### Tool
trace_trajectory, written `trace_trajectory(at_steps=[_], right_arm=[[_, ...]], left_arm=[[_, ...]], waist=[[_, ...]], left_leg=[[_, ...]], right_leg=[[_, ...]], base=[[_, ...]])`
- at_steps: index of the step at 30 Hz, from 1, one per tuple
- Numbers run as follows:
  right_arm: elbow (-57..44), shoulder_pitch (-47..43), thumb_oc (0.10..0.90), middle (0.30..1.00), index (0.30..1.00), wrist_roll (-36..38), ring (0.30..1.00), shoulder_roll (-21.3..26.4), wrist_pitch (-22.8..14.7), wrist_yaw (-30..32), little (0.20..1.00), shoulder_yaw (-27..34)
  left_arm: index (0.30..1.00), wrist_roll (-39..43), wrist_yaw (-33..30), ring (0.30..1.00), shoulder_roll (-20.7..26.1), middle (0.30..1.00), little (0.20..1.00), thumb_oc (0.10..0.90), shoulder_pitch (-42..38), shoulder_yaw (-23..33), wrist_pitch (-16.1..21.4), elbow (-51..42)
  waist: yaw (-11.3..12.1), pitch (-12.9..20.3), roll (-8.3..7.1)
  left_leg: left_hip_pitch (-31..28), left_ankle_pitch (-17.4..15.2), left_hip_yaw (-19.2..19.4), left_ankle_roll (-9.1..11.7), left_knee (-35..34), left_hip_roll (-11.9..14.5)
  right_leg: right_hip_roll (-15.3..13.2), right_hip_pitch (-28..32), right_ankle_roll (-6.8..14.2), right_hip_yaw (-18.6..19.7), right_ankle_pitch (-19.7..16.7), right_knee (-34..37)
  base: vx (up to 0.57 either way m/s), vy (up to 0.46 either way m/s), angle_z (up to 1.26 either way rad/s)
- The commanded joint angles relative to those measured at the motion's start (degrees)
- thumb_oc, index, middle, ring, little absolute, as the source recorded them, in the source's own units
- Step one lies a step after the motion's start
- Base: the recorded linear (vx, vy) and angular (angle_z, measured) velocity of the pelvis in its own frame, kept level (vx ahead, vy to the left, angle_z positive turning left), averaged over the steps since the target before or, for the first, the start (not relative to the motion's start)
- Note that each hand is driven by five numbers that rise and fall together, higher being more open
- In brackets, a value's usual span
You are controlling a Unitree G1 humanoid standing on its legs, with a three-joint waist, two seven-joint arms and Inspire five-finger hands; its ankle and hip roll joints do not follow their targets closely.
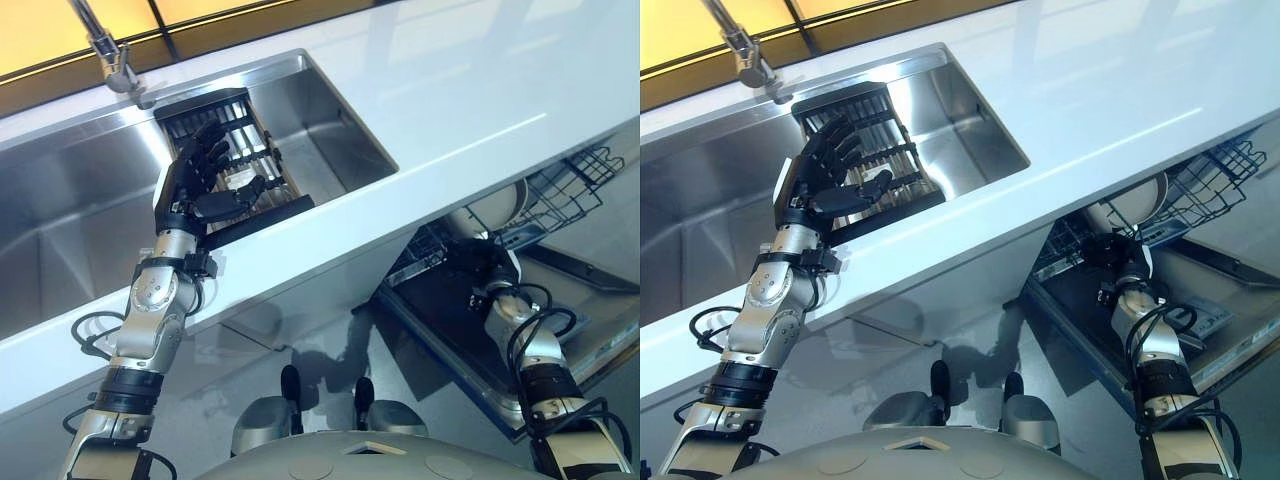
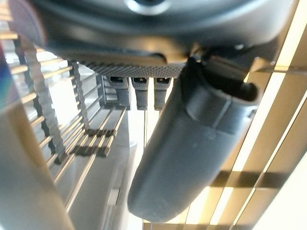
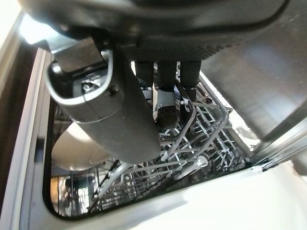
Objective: Pick up plates and place into dishwasher.
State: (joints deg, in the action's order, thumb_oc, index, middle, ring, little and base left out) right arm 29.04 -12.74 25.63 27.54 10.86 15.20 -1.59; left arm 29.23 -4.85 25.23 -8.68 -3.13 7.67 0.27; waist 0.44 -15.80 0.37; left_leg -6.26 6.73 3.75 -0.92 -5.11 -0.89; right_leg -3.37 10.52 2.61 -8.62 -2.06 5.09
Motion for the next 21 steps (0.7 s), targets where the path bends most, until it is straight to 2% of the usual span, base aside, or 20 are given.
trace_trajectory(at_steps=[1, 6, 11, 20, 21], right_arm=[[-7.0, -18.6, 0.100, 0.300, 0.300, -3.5, 0.300, -1.3, -8.5, -2.1, 0.200, -10.5], [-4.9, -23.9, 0.100, 0.300, 0.300, -3.2, 0.300, -4.0, -11.0, 5.2, 0.200, -11.6], [-4.0, -23.8, 0.100, 0.300, 0.300, -5.4, 0.300, -4.2, -11.8, 10.7, 0.200, -10.8], [-5.6, -20.7, 0.100, 0.300, 0.300, -4.7, 0.300, -4.2, -13.1, 12.9, 0.200, -8.7], [-5.7, -20.5, 0.413, 0.568, 0.568, -4.7, 0.568, -4.3, -12.8, 12.9, 0.513, -8.6]], left_arm=[[0.900, -0.3, -0.3, 0.900, 1.0, 0.900, 0.900, 0.800, -4.1, -3.0, 4.0, -0.2], [0.900, 0.9, 0.7, 0.900, 1.2, 0.900, 0.900, 0.800, -4.7, -4.0, 4.5, 1.0], [0.900, 2.0, 1.2, 0.900, 1.6, 0.900, 0.900, 0.800, -4.1, -4.4, 4.4, 0.8], [0.900, 2.5, 1.5, 0.900, 1.4, 0.900, 0.900, 0.800, -3.8, -5.0, 4.2, 1.0], [0.900, 2.5, 1.6, 0.900, 1.4, 0.900, 0.900, 0.800, -3.9, -5.0, 4.1, 1.1]], waist=[[5.1, 7.9, -2.68], [6.6, 8.0, -2.23], [6.9, 8.5, -1.83], [6.0, 8.6, -1.51], [5.9, 8.6, -1.50]], left_leg=[[-1.7, -7.3, -2.7, -0.9, 1.0, -4.6], [-1.8, -7.3, -3.8, -1.0, 1.0, -4.9], [-1.8, -7.4, -4.2, -1.2, 1.0, -5.1], [-2.2, -7.6, -3.9, -1.5, 1.3, -5.4], [-2.4, -7.6, -3.8, -1.5, 1.2, -5.4]], right_leg=[[-0.7, -3.0, 2.2, -1.5, -1.5, -1.3], [-1.1, -2.7, 2.1, -2.2, -1.6, -1.3], [-1.3, -2.7, 2.1, -2.5, -1.3, -1.7], [-1.6, -2.9, 2.3, -1.8, -1.4, -2.3], [-1.7, -2.8, 2.3, -1.7, -1.5, -2.1]], base=[[0.04, 0.019, 0.11], [0.03, 0.030, 0.10], [0.02, 0.035, 0.09], [0.01, 0.012, 0.04], [0.00, 0.000, 0.00]])
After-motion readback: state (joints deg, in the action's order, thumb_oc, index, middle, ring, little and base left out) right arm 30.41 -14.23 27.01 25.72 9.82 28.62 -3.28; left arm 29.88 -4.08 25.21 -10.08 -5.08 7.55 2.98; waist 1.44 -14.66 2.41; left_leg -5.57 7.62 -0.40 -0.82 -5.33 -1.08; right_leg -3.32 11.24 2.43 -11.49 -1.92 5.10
